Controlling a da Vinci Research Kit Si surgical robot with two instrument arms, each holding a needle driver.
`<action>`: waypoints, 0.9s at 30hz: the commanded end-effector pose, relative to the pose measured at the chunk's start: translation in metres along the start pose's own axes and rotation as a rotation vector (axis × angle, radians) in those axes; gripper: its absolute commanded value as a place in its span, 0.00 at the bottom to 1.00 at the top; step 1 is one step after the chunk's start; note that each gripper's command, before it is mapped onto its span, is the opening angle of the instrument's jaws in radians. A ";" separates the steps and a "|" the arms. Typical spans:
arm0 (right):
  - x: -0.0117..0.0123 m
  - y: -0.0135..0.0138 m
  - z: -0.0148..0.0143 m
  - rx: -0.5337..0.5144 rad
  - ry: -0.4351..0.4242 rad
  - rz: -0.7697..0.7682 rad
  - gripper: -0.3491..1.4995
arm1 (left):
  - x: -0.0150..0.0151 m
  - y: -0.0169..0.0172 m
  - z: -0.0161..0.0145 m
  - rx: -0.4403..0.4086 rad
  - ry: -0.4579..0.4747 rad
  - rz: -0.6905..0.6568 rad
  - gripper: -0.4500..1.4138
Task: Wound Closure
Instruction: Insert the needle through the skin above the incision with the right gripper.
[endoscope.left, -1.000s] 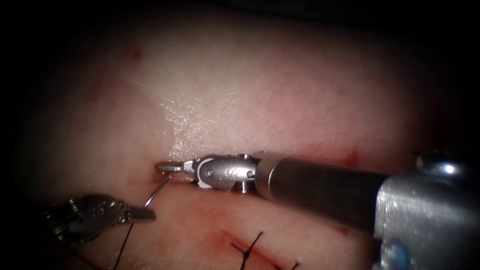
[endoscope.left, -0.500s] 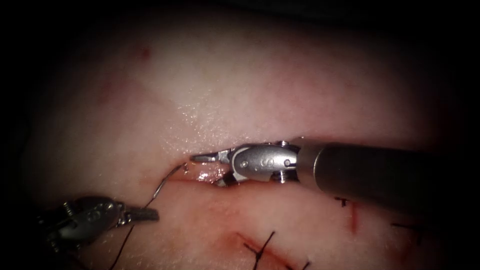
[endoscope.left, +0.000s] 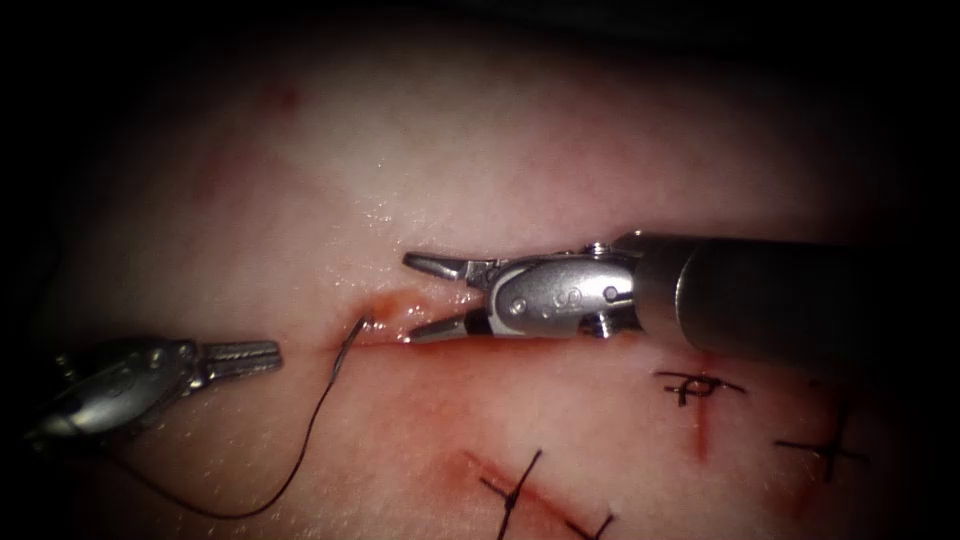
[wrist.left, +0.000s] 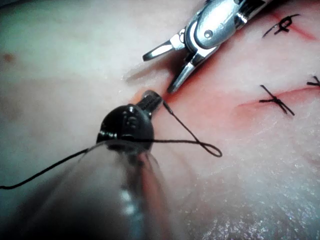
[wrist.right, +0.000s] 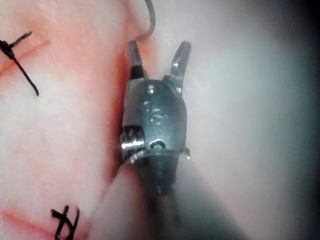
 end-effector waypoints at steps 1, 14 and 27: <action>0.0000 -0.0015 0.0019 0.005 0.007 0.010 0.91 | -0.0005 -0.0004 0.0012 -0.001 0.003 0.005 0.11; -0.0005 -0.0036 0.0035 -0.035 0.061 -0.007 0.89 | -0.0052 -0.0018 0.0054 -0.050 -0.118 0.003 0.08; 0.0028 -0.0036 0.0030 -0.125 0.098 -0.047 0.88 | -0.0069 -0.0016 0.0062 -0.083 -0.162 -0.016 0.08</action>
